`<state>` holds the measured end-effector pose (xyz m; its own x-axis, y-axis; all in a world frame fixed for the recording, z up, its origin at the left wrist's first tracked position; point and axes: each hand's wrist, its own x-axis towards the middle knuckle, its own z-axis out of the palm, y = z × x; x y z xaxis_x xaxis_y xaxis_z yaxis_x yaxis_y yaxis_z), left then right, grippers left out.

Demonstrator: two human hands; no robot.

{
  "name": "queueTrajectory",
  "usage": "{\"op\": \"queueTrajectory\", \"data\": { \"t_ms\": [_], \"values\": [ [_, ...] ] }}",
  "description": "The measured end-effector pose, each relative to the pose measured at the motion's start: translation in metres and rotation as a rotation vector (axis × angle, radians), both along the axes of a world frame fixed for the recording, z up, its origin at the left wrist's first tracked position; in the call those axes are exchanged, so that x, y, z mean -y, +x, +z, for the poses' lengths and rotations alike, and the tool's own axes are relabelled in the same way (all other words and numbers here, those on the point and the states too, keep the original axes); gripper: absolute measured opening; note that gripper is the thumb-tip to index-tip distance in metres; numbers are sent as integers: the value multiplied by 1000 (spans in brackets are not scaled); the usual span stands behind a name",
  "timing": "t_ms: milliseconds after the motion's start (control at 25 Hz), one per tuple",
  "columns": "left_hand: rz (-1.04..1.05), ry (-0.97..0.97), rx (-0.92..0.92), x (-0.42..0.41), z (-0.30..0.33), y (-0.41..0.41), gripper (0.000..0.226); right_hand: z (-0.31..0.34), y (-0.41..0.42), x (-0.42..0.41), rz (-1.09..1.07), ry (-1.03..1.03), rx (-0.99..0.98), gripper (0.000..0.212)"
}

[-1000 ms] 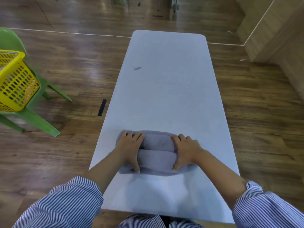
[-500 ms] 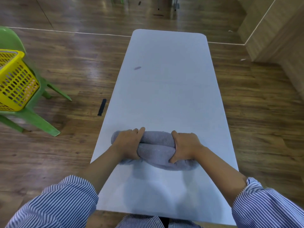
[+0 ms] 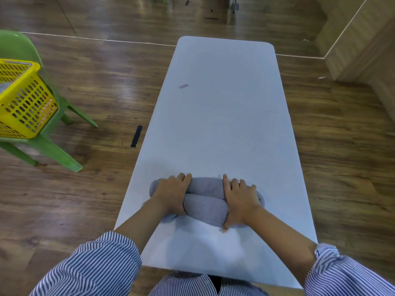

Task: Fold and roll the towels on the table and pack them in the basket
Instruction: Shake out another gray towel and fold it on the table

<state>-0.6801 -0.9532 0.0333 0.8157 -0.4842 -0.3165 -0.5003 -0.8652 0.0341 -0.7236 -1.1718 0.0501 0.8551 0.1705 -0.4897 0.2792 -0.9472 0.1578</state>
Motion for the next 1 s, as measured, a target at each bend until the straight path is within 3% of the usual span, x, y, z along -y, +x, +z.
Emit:
{"op": "queueTrajectory", "data": {
  "t_ms": [160,360,480,680,880,1000],
  "values": [
    [-28,-17,-61,-5,-3,-6,122,0,10,2,-22,108,0,118],
    [-72,30,-36,-6,0,-27,123,3,-5,5,36,204,63,81],
    [-91,98,2,-5,1,-44,121,4,-17,7,43,206,48,80],
    [-69,84,55,-8,-4,-59,103,-7,-38,1,42,94,72,113],
    [54,81,96,0,-6,-74,89,-6,-39,3,28,145,76,95],
    [98,73,90,0,-1,-78,92,-3,-36,6,44,198,60,88]
  ]
}}
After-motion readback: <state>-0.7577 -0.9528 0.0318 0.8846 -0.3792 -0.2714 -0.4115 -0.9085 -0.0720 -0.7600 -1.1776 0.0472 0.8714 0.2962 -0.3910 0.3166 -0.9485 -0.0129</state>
